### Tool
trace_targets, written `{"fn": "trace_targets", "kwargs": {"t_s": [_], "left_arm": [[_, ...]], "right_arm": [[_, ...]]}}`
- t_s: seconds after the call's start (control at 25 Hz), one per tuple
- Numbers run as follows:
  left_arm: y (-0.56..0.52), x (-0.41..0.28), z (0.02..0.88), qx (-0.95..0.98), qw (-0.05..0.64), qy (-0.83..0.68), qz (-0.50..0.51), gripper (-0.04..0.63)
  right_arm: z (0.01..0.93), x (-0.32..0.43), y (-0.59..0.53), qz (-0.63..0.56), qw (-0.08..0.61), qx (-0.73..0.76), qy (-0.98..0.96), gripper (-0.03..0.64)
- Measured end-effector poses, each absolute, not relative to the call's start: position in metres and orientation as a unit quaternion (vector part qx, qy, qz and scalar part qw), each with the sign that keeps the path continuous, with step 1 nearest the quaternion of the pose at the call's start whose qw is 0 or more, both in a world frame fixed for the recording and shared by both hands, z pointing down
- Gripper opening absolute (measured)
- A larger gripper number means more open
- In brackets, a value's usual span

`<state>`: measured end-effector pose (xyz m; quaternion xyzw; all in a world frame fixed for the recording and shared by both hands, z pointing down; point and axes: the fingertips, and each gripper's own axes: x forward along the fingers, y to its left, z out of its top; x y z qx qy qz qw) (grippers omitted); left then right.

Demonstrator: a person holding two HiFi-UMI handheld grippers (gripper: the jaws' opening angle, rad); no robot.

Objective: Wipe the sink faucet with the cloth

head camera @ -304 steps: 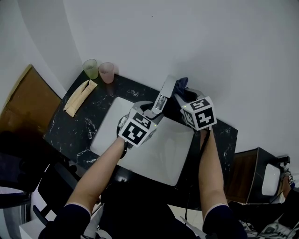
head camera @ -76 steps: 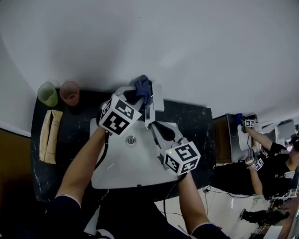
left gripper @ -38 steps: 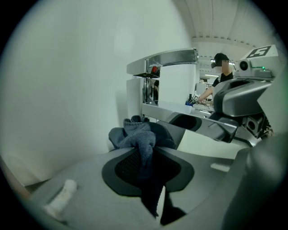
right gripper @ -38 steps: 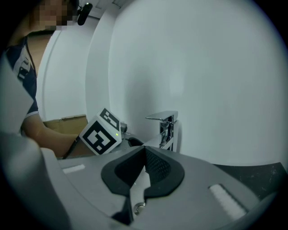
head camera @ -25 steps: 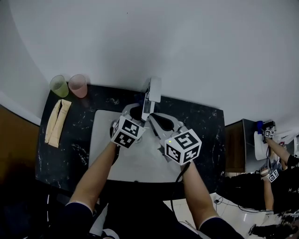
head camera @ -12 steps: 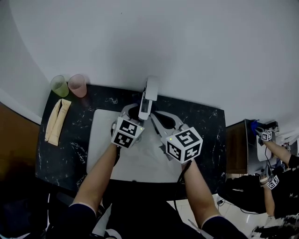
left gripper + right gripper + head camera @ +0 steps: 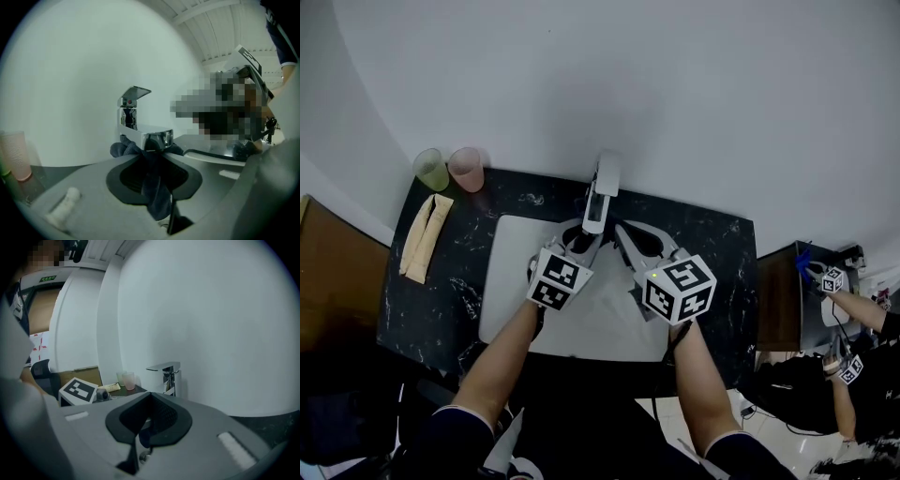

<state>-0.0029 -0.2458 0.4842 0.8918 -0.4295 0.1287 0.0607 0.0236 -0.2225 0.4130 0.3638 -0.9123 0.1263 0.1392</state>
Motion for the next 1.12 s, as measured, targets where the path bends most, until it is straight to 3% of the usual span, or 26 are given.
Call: {"fn": "trace_targets", "kwargs": {"t_s": [0.56, 1.12], "left_arm": [[-0.188, -0.014, 0.477, 0.854, 0.094, -0.475, 0.188, 0.077], [-0.127, -0.028, 0.415, 0.864, 0.135, -0.464, 0.141, 0.078]], "right_arm": [[0.403, 0.04, -0.188, 0.137, 0.095, 0.362, -0.917, 0.005], [0.373, 0.05, -0.14, 0.094, 0.084, 0.432, -0.893, 0.003]]}}
